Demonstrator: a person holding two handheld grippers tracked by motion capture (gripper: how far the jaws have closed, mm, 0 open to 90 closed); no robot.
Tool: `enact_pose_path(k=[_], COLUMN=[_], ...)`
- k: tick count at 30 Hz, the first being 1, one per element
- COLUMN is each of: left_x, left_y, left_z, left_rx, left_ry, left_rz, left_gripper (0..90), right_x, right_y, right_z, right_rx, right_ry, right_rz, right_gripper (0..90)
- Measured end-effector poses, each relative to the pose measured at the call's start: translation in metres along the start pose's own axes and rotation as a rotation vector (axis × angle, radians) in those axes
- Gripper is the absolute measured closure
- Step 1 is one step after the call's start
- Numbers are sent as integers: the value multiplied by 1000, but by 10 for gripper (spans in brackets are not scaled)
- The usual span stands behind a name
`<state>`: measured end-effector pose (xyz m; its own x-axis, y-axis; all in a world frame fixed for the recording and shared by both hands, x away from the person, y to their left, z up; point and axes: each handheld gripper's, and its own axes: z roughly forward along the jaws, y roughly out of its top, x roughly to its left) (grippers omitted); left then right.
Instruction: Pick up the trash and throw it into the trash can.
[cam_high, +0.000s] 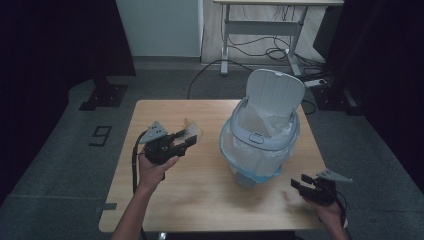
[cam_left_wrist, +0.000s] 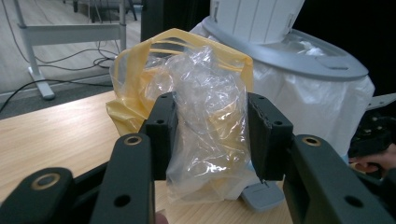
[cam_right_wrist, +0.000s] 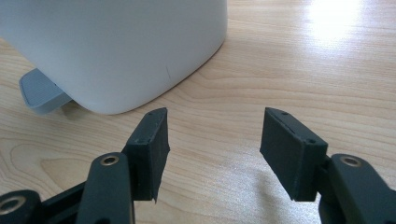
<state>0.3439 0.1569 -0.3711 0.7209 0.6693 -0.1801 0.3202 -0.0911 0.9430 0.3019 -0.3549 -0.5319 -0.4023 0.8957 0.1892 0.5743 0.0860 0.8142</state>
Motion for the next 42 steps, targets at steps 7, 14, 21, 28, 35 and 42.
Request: enact_pose_path(k=[7, 14, 21, 28, 35, 42], left_x=[-7, -14, -20, -24, -28, -31], left_y=[10, 21, 30, 36, 46, 55], left_z=[3, 10, 13, 17, 24, 31], left_rx=[-11, -20, -29, -32, -32, -26], left_ry=[-18, -33, -48, -59, -70, -74], left_rz=[13, 32, 47, 52, 54, 67], left_gripper=[574, 574, 574, 574, 574, 574], right_x=[0, -1, -1, -2, -1, -3], right_y=[0, -1, -1, -1, -1, -1], right_z=[0, 1, 0, 1, 1, 1], right_rx=[3, 5, 4, 8, 10, 7], right_ry=[-1, -4, -5, -5, -4, -7], right_rz=[0, -1, 2, 4, 2, 6], right_gripper=[411, 412, 412, 412, 412, 412])
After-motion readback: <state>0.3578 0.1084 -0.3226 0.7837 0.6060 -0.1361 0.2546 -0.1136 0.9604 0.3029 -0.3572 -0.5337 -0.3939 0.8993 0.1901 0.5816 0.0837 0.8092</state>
